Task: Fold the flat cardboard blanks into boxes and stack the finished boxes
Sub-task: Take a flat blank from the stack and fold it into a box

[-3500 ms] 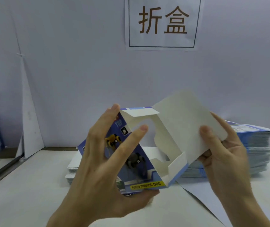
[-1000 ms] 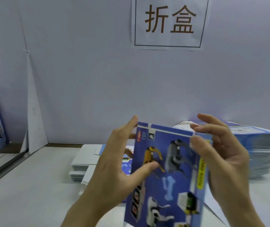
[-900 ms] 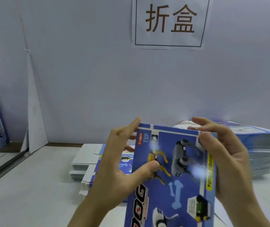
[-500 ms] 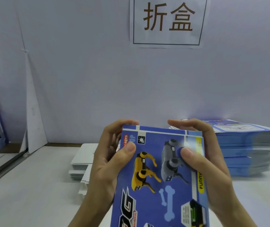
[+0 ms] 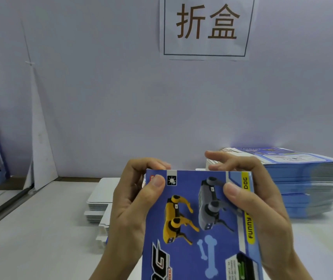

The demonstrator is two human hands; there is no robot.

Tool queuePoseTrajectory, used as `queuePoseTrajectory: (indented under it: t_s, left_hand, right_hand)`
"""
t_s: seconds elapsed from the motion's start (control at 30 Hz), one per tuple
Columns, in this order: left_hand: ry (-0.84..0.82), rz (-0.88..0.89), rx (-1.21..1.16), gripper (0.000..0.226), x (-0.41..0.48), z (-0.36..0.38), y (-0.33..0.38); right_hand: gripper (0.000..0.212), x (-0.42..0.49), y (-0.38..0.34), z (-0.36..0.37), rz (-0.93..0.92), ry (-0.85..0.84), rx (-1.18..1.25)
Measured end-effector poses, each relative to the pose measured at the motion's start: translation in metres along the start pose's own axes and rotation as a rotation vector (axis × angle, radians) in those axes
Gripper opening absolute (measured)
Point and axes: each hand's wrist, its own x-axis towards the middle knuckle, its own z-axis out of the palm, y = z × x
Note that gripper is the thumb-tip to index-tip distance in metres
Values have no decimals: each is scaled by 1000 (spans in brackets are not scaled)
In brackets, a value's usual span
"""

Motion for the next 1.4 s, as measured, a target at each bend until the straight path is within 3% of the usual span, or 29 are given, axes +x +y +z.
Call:
queuePoseTrajectory:
  t_s: [0.1, 0.27, 0.43, 0.6, 0.7, 0.83, 0.93, 1.03, 1.1, 1.2, 1.33, 1.4]
  left_hand:
    - [-18, -31, 7, 13, -1, -1, 1]
    - [-8, -6, 16, 10, 0, 0, -1]
    - [-10, 6, 5, 9, -1, 2, -1]
    - [-12, -11, -2, 9, 0, -1, -2]
    - [64, -13, -26, 11, 4, -3, -1]
    - [316, 77, 0, 5, 14, -12, 1]
    - [516, 107, -18, 8, 21, -26, 0]
    - [605, 37, -10, 8, 29, -41, -6]
    - [592, -95, -41, 20, 31, -44, -11]
    - [380, -237, 7, 36, 30, -35, -19]
    - [-21, -314, 184, 33, 30, -4, -25]
    - [-139, -303, 258, 50, 27, 3, -26]
  right_hand:
    - [28, 2, 1, 0, 15, 17, -3]
    - [16, 0, -1, 0, 33, 21, 46]
    - [23, 1, -2, -2, 2, 43, 10]
    - [17, 1, 0, 0, -1, 62, 45]
    - [36, 2, 6, 1, -22, 31, -24]
    - [74, 6, 19, -6, 210, -196, -48]
    - [81, 8, 16, -17, 416, -542, -25]
    - [90, 8, 13, -29, 397, -771, -131]
    - [73, 9, 15, -26, 365, -654, -194]
    - [31, 14, 22, -18, 229, -227, -265]
    - [29, 16, 37, -16, 314, 157, -270]
    - [34, 16, 40, -18, 401, 216, -172]
